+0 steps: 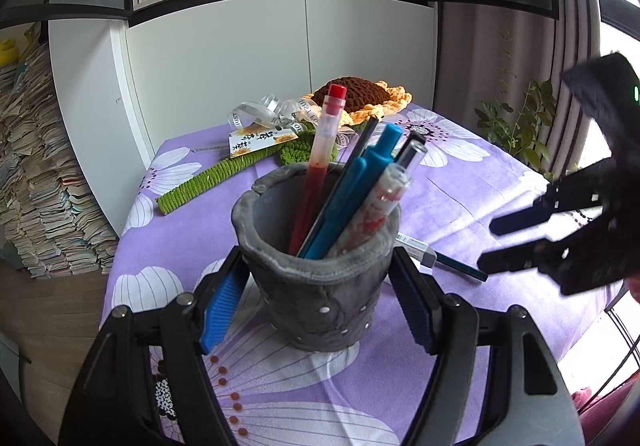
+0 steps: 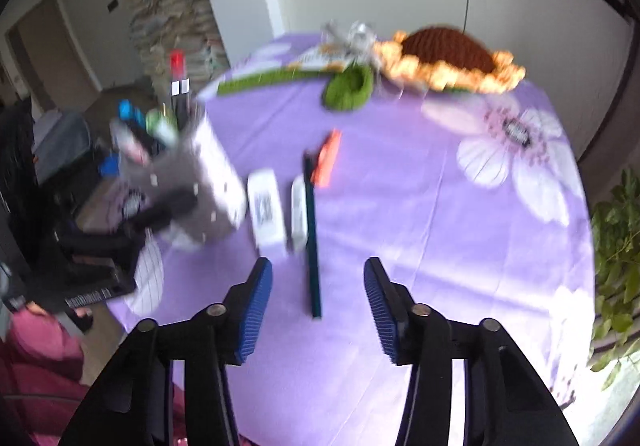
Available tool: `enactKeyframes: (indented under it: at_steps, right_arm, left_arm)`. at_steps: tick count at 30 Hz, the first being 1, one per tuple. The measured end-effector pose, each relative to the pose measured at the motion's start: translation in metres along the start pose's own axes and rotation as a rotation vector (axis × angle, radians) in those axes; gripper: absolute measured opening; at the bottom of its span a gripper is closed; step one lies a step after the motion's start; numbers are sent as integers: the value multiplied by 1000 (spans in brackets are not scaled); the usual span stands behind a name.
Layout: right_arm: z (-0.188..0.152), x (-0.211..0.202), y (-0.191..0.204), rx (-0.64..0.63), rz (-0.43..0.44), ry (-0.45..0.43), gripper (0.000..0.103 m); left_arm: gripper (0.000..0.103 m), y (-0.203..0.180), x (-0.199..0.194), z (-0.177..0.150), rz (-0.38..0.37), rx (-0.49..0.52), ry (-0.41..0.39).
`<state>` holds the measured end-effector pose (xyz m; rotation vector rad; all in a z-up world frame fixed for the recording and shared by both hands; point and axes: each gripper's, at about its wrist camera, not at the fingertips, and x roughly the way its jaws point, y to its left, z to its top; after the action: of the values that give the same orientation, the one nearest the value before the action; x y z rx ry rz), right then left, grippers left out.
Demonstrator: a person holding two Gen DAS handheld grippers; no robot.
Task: Organize stationery
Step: 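Grasp the dark green marker with the right gripper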
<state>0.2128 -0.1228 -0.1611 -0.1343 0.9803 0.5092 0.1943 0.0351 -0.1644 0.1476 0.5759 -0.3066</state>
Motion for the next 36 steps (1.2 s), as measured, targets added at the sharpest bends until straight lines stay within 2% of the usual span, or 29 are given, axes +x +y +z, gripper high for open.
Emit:
enactKeyframes:
  at_steps: [3,6,9,13,16,20,23,26,28,32,34,36]
  right_arm:
    - [-12,16,0,-11,-40,45,33]
    - [-16,27,-4,4,-22,74,27]
    - [-17,28,-5,-12,-47,61,9]
    - [-15,16,-3,-12,-21,42,8]
    - [-7,-11,-8,37,35,-20,8]
    - [10,-51,-9,44,49,-115,8]
    - [22,-76,0,5,40,-171,8]
    - [31,-97,18,-68,82,-191,8]
    - [30,-107,32,-103,140,-158,8]
    - [28,-120,44,-139,181,-51,8]
    - [28,-129,47,-157,187,-5,8]
    - [33,-135,54,-228,164,49,8]
  left_arm:
    - [71,-1,0,1,4,7,0]
    - [71,0,0,1,2,4,0]
    - [71,0,0,1,2,2,1]
    - [71,0,0,0,2,2,1]
    - [71,-1,0,1,4,3,2]
    - [71,-1,0,1,4,2,3]
    - [71,-1,0,0,6,4,1]
    - [71,-1,-1,0,5,4,0]
    - [71,-1,-1,0,5,5,-1]
    - [71,-1,-1,0,6,13,-4]
    - [71,-1,-1,0,7,21,-6]
    - [72,-1,-1,0,9,27,-7]
